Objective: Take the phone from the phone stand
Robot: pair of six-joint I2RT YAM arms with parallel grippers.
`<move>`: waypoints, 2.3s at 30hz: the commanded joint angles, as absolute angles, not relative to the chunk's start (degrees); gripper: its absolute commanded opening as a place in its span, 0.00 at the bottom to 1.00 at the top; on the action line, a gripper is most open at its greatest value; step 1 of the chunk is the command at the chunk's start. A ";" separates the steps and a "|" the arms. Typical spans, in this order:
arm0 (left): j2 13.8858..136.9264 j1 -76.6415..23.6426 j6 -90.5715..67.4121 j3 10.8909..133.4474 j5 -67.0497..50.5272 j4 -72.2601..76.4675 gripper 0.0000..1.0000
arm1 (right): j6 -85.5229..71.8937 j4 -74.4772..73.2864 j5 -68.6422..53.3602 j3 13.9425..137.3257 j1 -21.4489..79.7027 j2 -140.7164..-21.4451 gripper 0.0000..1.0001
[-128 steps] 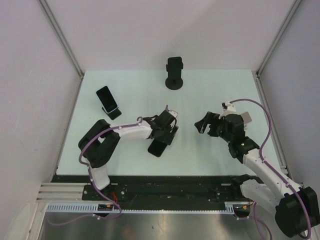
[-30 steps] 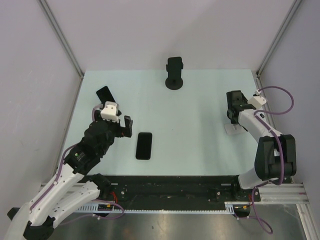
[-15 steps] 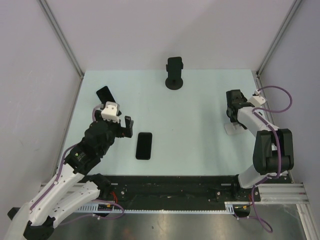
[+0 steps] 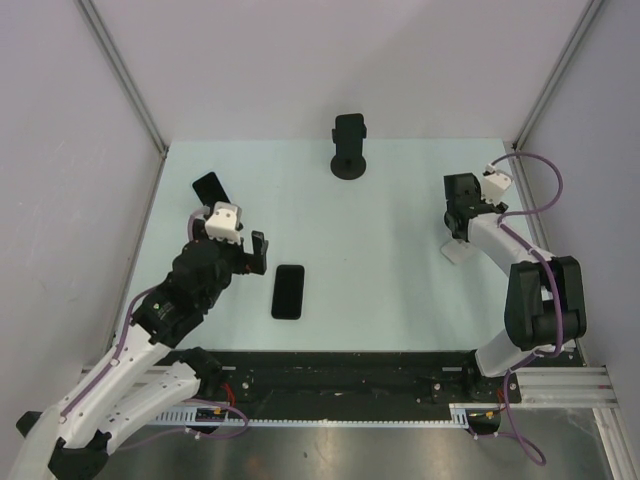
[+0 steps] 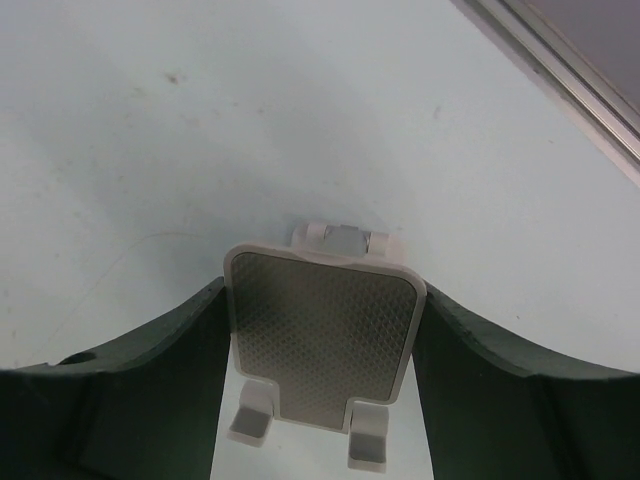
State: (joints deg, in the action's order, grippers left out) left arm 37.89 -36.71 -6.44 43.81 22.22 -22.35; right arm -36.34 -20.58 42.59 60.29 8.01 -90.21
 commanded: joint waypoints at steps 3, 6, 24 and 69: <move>38.49 -36.30 -4.66 43.33 21.62 -20.57 1.00 | -17.78 -3.62 31.40 61.96 8.79 -89.65 0.08; 39.02 -36.12 -4.48 43.24 21.36 -20.48 1.00 | -8.55 6.12 22.96 61.96 8.00 -90.44 0.00; 43.86 -34.45 -2.90 41.75 22.94 -18.02 1.00 | 12.13 9.06 -16.16 80.05 3.78 -109.41 0.02; 44.47 -33.57 -2.46 41.31 23.64 -17.49 1.00 | -0.18 4.04 -9.75 84.81 4.92 -117.42 0.57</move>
State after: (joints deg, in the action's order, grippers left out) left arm 45.34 -34.04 -4.45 41.65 22.79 -19.38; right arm -0.78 4.89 -6.39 82.87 4.67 -115.94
